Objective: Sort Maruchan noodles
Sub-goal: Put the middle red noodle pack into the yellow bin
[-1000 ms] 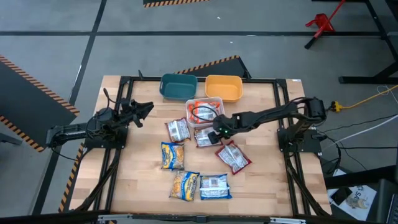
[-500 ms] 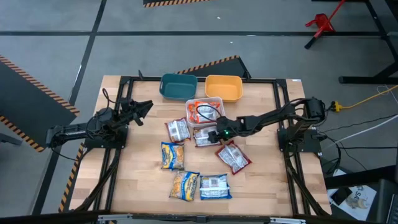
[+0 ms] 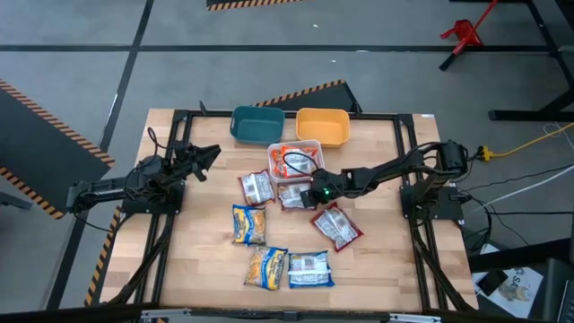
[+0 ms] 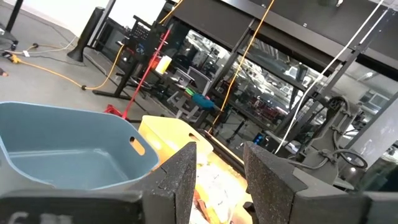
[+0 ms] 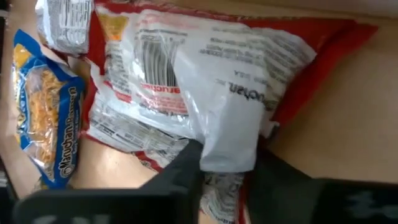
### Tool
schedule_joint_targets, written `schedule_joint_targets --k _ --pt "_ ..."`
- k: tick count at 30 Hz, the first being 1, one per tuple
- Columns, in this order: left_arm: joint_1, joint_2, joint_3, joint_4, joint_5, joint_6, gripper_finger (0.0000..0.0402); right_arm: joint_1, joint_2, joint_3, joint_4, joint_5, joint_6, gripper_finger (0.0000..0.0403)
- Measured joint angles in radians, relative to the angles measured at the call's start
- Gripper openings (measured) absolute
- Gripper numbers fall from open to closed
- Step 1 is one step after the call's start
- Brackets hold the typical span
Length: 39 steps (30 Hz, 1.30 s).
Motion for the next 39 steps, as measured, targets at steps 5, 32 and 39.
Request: schedule_joint_targets --k 5,32,39 --pt "0.000 0.000 0.000 0.000 0.001 0.000 0.0127 0.000 0.002 0.009 -0.001 -0.051 0.000 0.0041" --pt "0.000 0.000 0.000 0.001 0.004 0.001 0.0127 -0.088 -0.033 0.394 -0.206 -0.336 -0.052 0.0025" --pt "0.000 0.000 0.001 0.000 0.004 0.002 0.0127 -0.262 -0.095 0.532 -0.520 -0.294 -0.273 0.0025"
